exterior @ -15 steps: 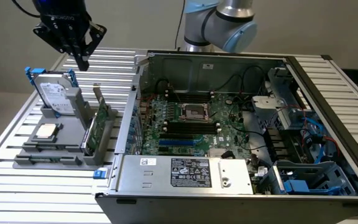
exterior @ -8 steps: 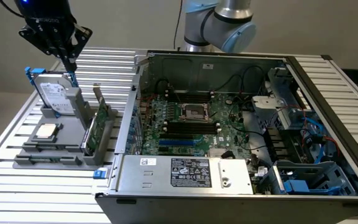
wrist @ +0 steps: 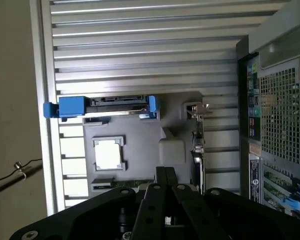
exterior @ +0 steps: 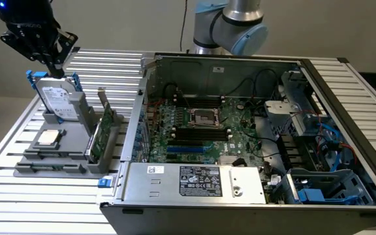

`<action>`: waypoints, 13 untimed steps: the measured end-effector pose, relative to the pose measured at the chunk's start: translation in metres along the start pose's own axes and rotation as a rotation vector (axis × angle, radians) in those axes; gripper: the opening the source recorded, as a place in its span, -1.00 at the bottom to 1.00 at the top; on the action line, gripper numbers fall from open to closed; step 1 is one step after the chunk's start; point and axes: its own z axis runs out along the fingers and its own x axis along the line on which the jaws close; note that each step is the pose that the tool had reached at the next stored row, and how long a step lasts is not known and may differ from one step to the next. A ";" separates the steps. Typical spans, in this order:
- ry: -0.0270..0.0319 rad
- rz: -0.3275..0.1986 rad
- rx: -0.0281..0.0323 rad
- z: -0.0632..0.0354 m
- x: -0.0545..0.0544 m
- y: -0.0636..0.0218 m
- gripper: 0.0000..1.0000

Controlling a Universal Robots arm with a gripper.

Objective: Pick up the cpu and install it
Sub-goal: 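Reach for the cpu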

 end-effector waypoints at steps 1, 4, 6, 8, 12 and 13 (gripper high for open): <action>0.0002 0.000 0.0002 0.0011 0.004 -0.0003 -0.79; 0.0005 0.000 0.0010 0.0049 0.018 -0.0014 -0.79; 0.0004 0.000 0.0017 0.0081 0.027 -0.0022 -0.79; 0.0003 0.000 0.0024 0.0114 0.036 -0.0030 -0.79; 0.0003 0.000 0.0037 0.0178 0.054 -0.0045 -0.79; 0.0002 0.000 0.0040 0.0193 0.059 -0.0049 -0.79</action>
